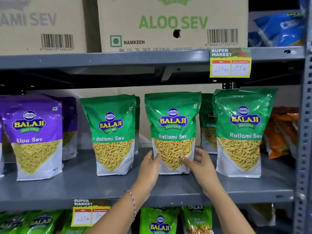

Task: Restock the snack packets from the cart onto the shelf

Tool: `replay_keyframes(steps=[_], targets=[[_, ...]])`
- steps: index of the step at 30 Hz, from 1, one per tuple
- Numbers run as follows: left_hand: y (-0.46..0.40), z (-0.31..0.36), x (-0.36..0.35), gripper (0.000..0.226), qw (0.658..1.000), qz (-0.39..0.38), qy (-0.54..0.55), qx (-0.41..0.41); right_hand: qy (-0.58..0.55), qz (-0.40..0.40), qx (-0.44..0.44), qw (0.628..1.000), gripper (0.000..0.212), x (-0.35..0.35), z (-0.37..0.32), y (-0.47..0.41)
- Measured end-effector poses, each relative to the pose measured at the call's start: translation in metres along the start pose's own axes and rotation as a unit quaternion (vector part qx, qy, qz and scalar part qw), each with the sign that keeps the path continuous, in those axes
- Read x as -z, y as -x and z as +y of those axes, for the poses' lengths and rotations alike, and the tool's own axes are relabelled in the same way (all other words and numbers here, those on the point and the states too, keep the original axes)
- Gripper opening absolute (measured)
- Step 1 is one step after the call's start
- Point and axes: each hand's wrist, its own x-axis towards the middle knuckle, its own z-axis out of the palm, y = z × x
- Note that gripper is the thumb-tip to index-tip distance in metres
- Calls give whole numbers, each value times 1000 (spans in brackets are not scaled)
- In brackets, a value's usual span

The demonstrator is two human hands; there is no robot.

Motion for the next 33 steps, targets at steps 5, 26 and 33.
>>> replay_keyframes(steps=[5,26,33], targets=[[11,-1,49,57,985,76,0,-157,-40,176,133,974,26,-20,-21,32],[-45,-31,198,19,999,32,12,-1,100,-113,-59,987,38,-183,2,12],[-43,-30,196,13,999,46,-6,4,124,-107,-47,985,45,-183,3,11]])
